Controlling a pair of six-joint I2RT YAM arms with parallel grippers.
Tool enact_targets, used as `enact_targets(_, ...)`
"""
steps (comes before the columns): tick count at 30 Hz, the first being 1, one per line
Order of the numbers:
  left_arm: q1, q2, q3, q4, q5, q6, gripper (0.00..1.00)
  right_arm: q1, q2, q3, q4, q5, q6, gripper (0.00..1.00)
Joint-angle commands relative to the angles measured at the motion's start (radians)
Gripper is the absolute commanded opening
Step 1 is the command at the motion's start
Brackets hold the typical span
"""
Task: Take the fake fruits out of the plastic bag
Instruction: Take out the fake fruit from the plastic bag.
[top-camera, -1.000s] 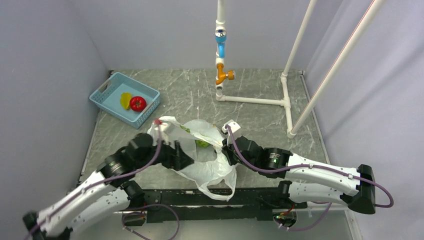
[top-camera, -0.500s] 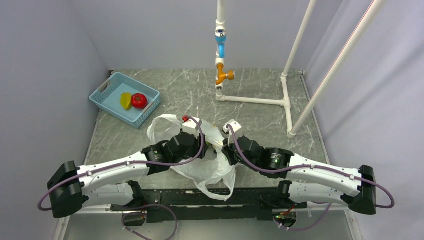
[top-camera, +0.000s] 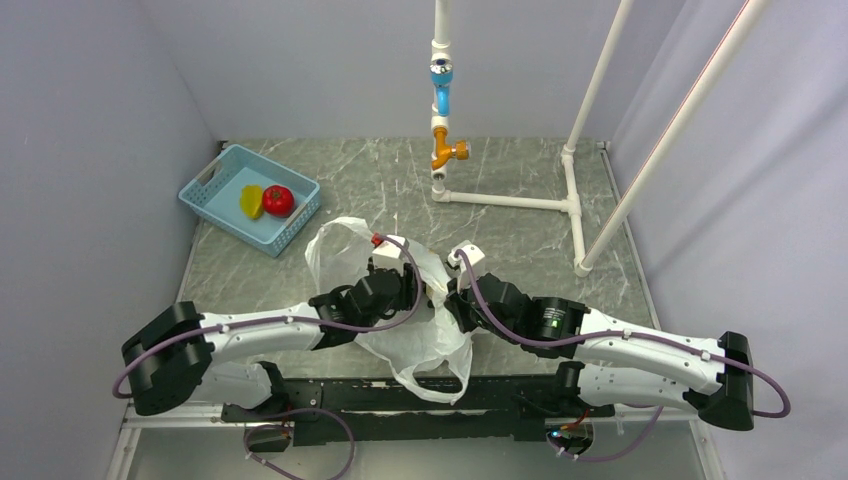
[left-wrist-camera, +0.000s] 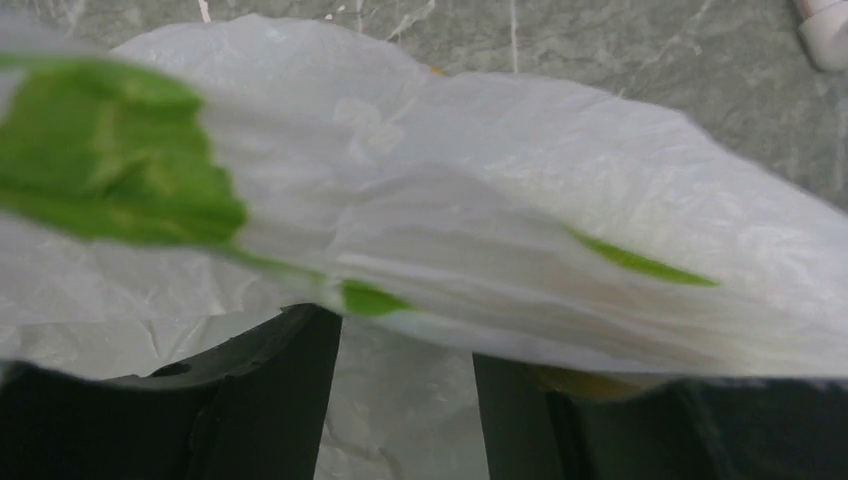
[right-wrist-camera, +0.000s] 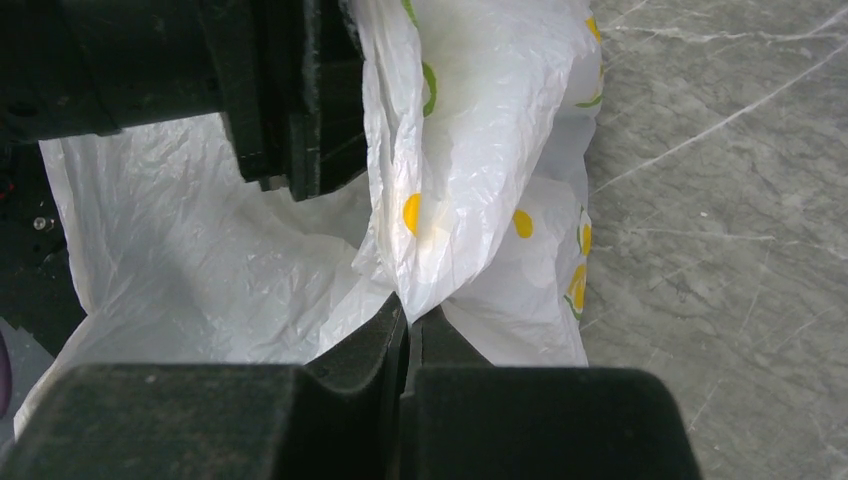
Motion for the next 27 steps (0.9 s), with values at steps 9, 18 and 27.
enact_targets(9, 0.003, 0.201, 0.091, 0.052, -0.119, 0.001, 0.86, 0.005, -0.032, -0.008, 0.019, 0.018, 0.014, 0.0)
enact_targets(18, 0.007, 0.258, 0.149, -0.013, -0.203, -0.033, 0.99, 0.006, -0.034, -0.012, 0.026, 0.013, 0.018, 0.0)
enact_targets(27, 0.062, 0.374, 0.207, -0.006, -0.199, -0.087, 0.97, 0.005, -0.021, -0.007, 0.026, 0.007, 0.019, 0.0)
